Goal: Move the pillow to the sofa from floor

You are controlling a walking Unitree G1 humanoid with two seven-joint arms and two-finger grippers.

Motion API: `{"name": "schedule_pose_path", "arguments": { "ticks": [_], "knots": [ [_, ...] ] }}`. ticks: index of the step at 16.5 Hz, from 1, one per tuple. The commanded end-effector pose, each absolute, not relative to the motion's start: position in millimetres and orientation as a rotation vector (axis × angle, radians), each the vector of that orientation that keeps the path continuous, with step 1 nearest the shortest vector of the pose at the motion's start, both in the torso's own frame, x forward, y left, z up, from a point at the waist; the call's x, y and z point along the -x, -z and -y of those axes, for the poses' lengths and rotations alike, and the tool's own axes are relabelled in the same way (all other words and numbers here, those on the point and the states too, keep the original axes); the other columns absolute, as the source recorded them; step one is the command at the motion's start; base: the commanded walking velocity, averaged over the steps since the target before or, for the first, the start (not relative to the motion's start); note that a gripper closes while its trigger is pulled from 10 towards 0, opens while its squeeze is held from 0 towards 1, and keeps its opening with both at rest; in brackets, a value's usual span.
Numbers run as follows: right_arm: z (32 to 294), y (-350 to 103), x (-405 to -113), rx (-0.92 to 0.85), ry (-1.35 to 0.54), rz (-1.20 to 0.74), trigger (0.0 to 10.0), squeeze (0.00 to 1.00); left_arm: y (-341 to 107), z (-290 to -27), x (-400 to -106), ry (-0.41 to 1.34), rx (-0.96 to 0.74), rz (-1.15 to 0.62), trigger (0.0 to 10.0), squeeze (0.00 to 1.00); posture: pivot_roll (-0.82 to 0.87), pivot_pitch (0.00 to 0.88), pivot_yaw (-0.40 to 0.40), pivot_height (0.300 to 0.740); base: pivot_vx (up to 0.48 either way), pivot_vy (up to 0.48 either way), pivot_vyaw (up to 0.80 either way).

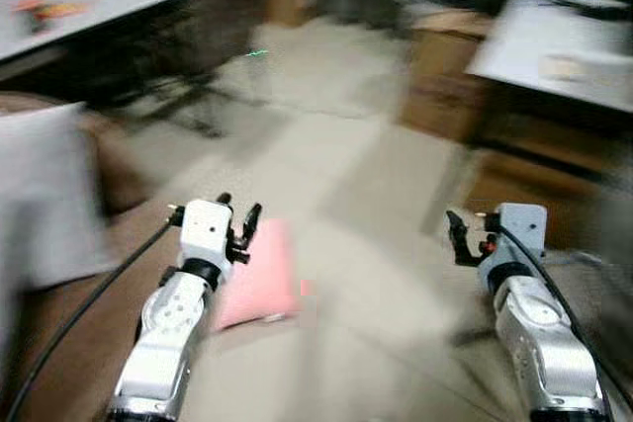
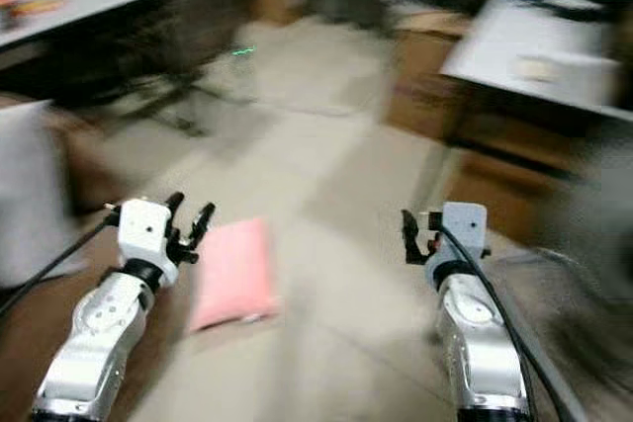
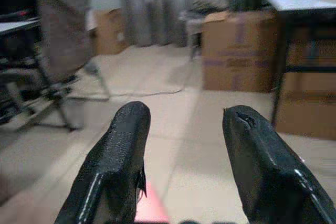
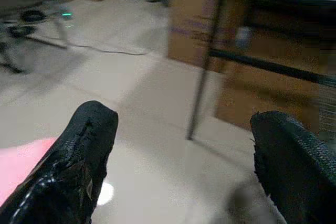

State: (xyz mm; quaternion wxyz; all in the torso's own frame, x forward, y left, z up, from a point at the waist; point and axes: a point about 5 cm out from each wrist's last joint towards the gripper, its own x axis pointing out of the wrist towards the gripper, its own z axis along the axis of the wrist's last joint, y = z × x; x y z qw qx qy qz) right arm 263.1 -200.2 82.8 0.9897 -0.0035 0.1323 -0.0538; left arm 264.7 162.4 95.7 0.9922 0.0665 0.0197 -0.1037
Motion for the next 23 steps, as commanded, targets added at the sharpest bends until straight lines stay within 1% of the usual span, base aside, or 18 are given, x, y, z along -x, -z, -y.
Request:
{"name": "schedule_pose_path", "arguments": {
  "ticks": [1,3,5,8,11,14,16,19,23],
  "knots": [
    [193,-82,-265,-0.001,0.090,-0.278,10.0,0.00,-93,-171,-263,0.177,-0.139,-0.055,10.0,0.00,-0.08,0.000,0.006,0.740,0.000,0.000,-0.79],
    [192,-82,-265,0.001,0.088,-0.279,10.0,0.00,-93,-170,-263,0.179,-0.127,-0.048,10.0,0.00,-0.08,0.000,0.004,0.740,0.000,0.000,-0.79],
    [191,-83,-266,0.008,0.077,-0.275,10.0,0.00,-94,-171,-264,0.178,-0.109,-0.037,10.0,0.00,-0.09,0.000,0.003,0.740,0.262,0.000,-0.79],
    [189,-84,-267,0.018,0.064,-0.273,10.0,0.00,-93,-171,-264,0.175,-0.102,-0.038,10.0,0.00,-0.09,0.000,0.000,0.740,0.389,0.000,-0.79],
    [183,-86,-268,0.028,0.001,-0.248,10.0,0.00,-93,-171,-264,0.179,-0.102,-0.036,10.0,0.00,-0.09,0.000,0.000,0.740,0.401,0.000,-0.73],
    [166,-96,-266,0.052,-0.159,-0.172,10.0,0.00,-93,-172,-265,0.176,-0.103,-0.030,10.0,0.00,-0.09,0.000,0.000,0.740,0.400,0.000,0.00],
    [163,-97,-264,0.034,-0.198,-0.157,10.0,0.00,-92,-174,-264,0.144,-0.089,-0.030,10.0,0.00,-0.09,0.000,-0.002,0.740,0.148,0.000,0.00],
    [163,-98,-263,0.043,-0.220,-0.142,10.0,0.00,-93,-176,-264,0.146,-0.117,-0.030,10.0,0.00,-0.08,0.000,-0.003,0.740,0.000,0.000,0.00],
    [163,-101,-263,0.046,-0.231,-0.131,10.0,0.00,-92,-177,-265,0.137,-0.123,-0.042,10.0,0.00,-0.09,0.000,0.000,0.740,0.000,0.000,-0.80]
  ]
}}
